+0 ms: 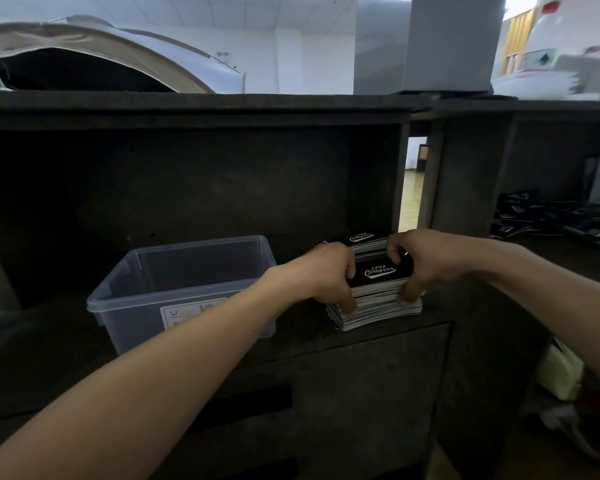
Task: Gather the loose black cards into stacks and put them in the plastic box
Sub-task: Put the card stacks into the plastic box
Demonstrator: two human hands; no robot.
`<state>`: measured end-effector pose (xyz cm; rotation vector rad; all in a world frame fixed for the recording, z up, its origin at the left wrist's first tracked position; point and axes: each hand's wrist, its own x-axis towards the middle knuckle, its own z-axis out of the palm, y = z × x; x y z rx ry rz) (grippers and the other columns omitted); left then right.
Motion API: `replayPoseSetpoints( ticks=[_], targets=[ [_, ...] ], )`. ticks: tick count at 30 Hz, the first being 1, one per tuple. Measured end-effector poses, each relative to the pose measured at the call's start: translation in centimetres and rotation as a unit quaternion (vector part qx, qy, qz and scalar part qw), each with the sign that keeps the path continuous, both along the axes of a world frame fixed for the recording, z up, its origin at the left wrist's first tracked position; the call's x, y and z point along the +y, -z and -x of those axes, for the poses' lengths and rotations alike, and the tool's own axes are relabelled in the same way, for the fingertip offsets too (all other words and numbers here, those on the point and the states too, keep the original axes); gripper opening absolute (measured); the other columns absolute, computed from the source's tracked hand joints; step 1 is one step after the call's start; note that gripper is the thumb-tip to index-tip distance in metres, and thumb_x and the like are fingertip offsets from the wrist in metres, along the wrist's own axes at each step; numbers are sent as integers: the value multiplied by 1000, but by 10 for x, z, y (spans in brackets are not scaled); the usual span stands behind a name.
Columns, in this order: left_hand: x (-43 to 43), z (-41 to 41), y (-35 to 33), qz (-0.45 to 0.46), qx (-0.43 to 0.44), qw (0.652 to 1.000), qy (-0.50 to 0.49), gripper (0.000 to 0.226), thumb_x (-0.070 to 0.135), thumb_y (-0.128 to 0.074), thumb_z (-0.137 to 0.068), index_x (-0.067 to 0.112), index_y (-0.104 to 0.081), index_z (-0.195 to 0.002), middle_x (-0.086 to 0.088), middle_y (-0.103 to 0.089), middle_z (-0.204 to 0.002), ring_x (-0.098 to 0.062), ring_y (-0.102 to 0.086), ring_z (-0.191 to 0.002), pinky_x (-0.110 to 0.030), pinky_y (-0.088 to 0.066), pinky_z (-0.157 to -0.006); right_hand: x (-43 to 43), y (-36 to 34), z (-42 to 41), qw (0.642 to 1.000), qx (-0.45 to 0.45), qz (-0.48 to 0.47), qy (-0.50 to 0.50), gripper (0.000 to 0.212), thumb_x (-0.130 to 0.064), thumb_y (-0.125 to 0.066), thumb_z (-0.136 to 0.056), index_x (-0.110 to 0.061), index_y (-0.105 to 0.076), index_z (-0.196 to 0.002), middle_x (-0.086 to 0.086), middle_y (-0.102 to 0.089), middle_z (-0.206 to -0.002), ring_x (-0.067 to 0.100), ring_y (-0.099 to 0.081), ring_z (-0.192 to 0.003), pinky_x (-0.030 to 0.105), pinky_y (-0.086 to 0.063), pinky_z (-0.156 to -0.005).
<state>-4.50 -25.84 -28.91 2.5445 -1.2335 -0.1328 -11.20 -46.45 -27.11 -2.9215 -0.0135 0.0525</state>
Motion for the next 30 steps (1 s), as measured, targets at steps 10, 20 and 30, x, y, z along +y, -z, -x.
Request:
replayPoseSetpoints(
  ticks=[10, 20, 30],
  targets=[
    [-1, 4, -2, 10, -28, 1000, -10, 48, 27, -92, -60, 25, -49, -82, 4, -60, -96, -15, -59, -83, -31, -55, -66, 0, 1, 2, 1000, -28, 3, -11, 62, -29, -94, -51, -25, -44, -88, -6, -58, -95, 14, -57, -83, 30, -48, -59],
    [32, 1, -48, 75, -84, 993, -25, 49, 33, -95, -51, 26, -54, -76, 8, -64, -85, -11, -60, -77, -28, -52, -56, 27, -48, 14, 996, -81, 6, -20, 58, -28, -92, -54, -27, -46, -89, -5, -59, -96, 15, -58, -82, 33, -49, -62],
    [191, -54, -87, 10, -103, 983, -150, 50, 35, -95, -45, 29, -55, -73, 6, -67, -78, -11, -64, -74, -26, -46, -58, 175, -56, -70, 983, -141, -88, -81, 62, -38, -95, -48, -35, -48, -89, -8, -58, -93, 10, -58, -78, 18, -44, -50]
  ],
)
